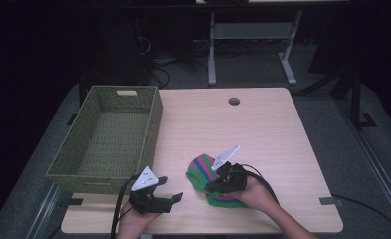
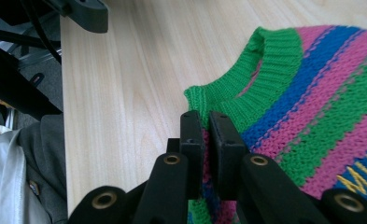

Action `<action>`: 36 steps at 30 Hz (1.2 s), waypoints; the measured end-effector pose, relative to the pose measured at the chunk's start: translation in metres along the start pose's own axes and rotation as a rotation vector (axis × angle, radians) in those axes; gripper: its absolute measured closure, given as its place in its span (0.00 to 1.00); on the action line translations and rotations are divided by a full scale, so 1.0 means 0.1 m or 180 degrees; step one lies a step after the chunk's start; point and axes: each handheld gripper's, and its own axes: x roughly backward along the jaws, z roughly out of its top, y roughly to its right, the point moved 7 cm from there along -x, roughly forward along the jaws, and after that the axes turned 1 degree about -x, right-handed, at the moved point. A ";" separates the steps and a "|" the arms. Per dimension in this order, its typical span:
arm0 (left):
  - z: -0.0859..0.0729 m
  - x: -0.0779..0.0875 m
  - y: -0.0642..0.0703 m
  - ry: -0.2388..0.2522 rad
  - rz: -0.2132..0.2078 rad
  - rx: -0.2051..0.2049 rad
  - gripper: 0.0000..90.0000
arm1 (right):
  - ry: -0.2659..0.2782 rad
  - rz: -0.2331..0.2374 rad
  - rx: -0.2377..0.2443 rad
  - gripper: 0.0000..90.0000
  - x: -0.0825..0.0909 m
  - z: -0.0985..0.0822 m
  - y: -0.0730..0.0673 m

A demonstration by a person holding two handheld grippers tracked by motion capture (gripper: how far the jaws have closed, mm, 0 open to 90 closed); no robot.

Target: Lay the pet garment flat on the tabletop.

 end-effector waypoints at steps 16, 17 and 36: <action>0.06 -0.01 0.03 0.0091 -0.0044 -0.0015 0.22 | 0.0387 -0.0074 -0.0125 0.94 0.56 0.22 0.09; 0.07 -0.01 0.04 0.0094 -0.0043 -0.0022 0.22 | 0.0397 -0.0078 -0.0110 0.94 0.60 0.23 0.10; 0.25 -0.19 0.03 0.0186 -0.0114 -0.0099 0.23 | 0.0625 -0.0064 -0.0082 0.94 1.04 0.31 0.18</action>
